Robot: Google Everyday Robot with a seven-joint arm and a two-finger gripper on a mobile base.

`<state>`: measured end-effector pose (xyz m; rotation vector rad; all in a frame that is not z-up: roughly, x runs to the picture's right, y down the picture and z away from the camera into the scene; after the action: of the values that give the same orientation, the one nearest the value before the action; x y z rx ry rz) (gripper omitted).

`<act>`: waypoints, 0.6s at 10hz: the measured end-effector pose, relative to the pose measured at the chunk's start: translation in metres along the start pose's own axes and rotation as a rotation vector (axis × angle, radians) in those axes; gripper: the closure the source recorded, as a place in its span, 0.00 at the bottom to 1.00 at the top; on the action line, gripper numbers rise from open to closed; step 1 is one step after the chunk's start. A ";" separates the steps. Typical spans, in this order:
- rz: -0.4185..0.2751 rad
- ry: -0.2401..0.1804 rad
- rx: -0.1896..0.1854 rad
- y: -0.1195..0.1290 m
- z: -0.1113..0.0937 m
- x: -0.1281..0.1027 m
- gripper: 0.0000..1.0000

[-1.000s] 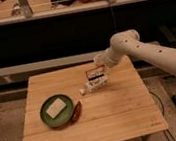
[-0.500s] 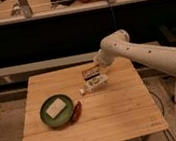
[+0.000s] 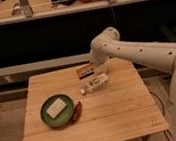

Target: Place the eraser in the ceramic cup

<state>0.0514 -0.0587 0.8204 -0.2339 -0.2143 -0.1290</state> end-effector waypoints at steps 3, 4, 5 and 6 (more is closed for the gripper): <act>0.084 -0.014 0.045 -0.026 -0.007 0.029 0.86; 0.119 -0.021 0.063 -0.034 -0.012 0.050 0.86; 0.152 -0.036 0.076 -0.040 -0.017 0.065 0.86; 0.184 -0.058 0.088 -0.045 -0.020 0.076 0.86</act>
<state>0.1226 -0.1150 0.8284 -0.1691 -0.2541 0.0695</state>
